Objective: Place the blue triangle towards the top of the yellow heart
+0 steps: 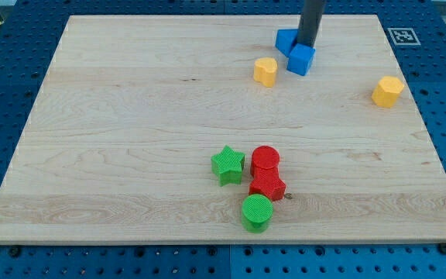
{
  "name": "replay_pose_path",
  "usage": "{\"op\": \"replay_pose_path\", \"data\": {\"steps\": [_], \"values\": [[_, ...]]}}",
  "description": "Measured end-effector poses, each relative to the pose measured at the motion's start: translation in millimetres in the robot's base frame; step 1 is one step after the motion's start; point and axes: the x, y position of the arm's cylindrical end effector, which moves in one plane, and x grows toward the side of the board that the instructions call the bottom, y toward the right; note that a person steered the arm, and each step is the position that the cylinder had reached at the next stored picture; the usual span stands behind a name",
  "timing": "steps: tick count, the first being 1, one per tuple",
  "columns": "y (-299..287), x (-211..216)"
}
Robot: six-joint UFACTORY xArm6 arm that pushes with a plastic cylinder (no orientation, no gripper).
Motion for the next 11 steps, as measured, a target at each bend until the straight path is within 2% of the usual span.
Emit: {"op": "replay_pose_path", "data": {"steps": [2,6,7,9,11], "values": [[-29,3],[32,-2],[15,-19],[3,-88],[-2,-95]]}}
